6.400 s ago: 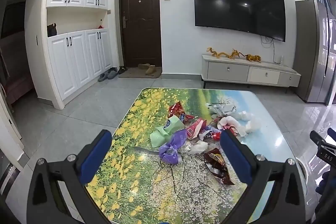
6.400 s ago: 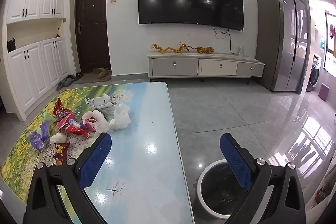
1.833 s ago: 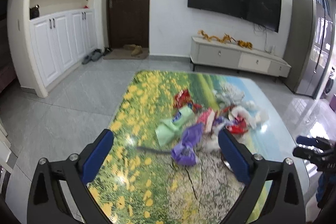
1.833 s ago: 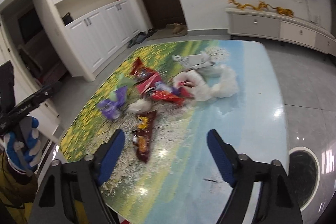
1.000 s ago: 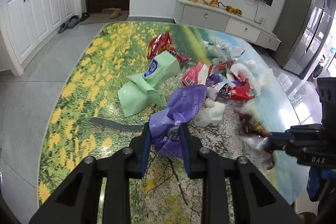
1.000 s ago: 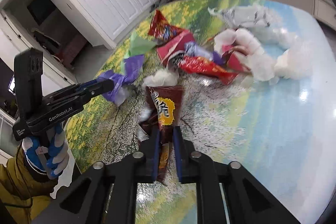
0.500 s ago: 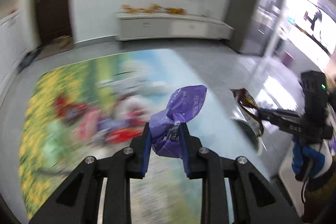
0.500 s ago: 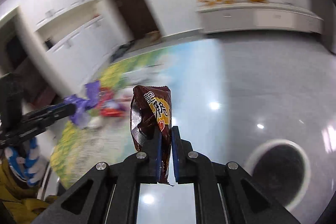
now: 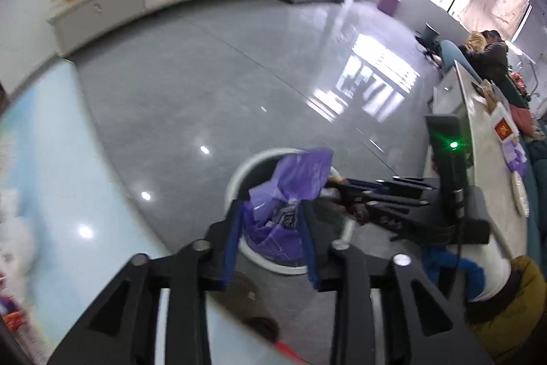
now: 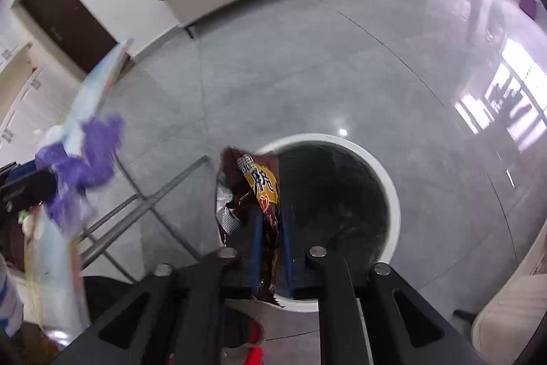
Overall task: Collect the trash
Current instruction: 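Carry both bags over the white bin and open both grippers, then grasp a white tissue with the left gripper while the right grasps a white plastic bag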
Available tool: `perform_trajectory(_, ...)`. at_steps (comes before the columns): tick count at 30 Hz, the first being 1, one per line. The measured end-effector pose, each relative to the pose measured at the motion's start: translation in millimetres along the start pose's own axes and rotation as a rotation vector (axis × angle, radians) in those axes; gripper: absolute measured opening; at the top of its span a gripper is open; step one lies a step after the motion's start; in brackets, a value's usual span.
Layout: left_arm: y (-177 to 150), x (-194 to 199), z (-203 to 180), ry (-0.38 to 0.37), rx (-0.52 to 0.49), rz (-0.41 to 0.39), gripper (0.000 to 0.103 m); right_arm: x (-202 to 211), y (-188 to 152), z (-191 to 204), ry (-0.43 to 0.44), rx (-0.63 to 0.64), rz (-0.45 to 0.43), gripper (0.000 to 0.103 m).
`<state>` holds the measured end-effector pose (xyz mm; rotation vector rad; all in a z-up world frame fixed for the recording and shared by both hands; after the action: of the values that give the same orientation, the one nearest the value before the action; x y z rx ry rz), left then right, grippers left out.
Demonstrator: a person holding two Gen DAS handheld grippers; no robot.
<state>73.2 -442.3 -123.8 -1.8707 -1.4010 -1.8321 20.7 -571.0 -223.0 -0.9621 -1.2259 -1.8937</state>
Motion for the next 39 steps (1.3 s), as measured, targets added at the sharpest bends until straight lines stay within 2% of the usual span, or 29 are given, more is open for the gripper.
perform_trajectory(1,3.2,-5.6,-3.8,-0.009,0.006,0.006,0.046,-3.0,-0.5,-7.2,-0.009,-0.014,0.003,0.048)
perform_trajectory(2,6.7,-9.8,-3.9,-0.012,0.008,0.007,0.054,-5.8,0.1,-10.8,-0.014,-0.023,0.0,0.062)
perform_trajectory(7,11.7,-13.8,-9.2,-0.033,0.026,-0.003,0.057,2.3,-0.6,-9.9,-0.044,-0.036,-0.008,0.063)
perform_trajectory(10,9.8,-4.6,-2.3,-0.008,0.018,-0.036,0.057,15.3,5.2,1.1,-0.053,-0.025,-0.03,0.063)
perform_trajectory(13,3.3,18.1,3.0,0.003,0.026,-0.076,0.057,31.0,11.5,17.2,-0.037,-0.01,-0.068,0.063)
perform_trajectory(17,-12.7,60.4,25.0,0.038,0.03,-0.143,0.057,59.2,29.1,61.8,0.001,0.053,-0.147,0.059)
perform_trajectory(20,-31.0,96.0,52.8,0.076,0.054,-0.19,0.057,79.6,37.6,103.9,0.043,0.108,-0.204,0.057)
perform_trajectory(22,-46.6,124.6,77.3,0.127,0.071,-0.233,0.057,91.3,42.2,138.1,0.076,0.149,-0.233,0.057)
perform_trajectory(27,-89.3,184.9,150.7,0.222,0.165,-0.308,0.057,98.9,46.6,205.9,0.119,0.242,-0.252,0.056)
perform_trajectory(31,-127.1,217.3,216.8,0.298,0.273,-0.338,0.057,96.5,45.9,257.5,0.16,0.311,-0.25,0.056)
perform_trajectory(35,-167.6,235.7,273.8,0.383,0.362,-0.344,0.056,76.7,51.1,302.7,0.211,0.364,-0.221,0.056)
perform_trajectory(39,-193.7,230.2,301.1,0.395,0.412,-0.321,0.056,45.9,57.0,342.7,0.242,0.408,-0.171,0.056)
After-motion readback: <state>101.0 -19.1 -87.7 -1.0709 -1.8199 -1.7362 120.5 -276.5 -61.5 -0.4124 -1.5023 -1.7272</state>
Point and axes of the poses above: each gripper's, at about its wrist camera, not at the fingertips, and x roughly against the way its jaws point, z to its left, y to its top, the point moved 8 cm from there along -x, roughly the way its jaws point, and after that the axes turned 3 degrees about x, right-handed, at the moved point
